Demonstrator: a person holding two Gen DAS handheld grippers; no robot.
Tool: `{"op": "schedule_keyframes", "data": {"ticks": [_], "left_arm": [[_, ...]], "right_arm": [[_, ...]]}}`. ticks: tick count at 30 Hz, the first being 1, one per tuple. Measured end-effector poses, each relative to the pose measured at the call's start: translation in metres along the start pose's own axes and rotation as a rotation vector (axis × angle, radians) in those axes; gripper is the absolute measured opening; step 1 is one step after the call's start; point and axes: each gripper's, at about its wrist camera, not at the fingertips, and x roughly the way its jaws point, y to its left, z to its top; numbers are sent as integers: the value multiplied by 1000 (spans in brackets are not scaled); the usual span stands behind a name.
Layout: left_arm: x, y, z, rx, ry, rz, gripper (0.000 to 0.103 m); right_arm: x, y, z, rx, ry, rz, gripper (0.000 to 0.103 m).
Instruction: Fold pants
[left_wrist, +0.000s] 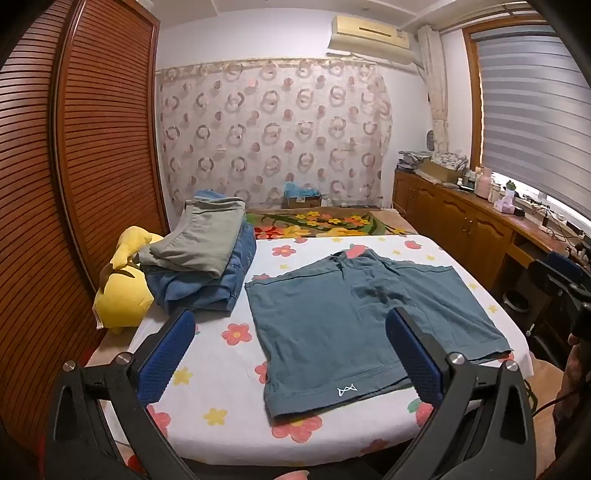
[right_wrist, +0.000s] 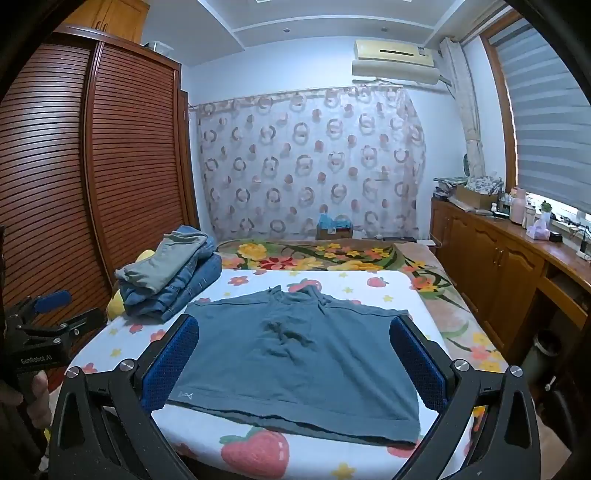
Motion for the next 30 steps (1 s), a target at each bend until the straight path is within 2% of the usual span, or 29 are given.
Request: {"op": "schedule_keyframes", "data": {"ticks": [30], "left_arm": [[-3,-3,1,19,-15,0,103]], "right_arm": [[-2,5,1,-3,-2,3,103]]}}
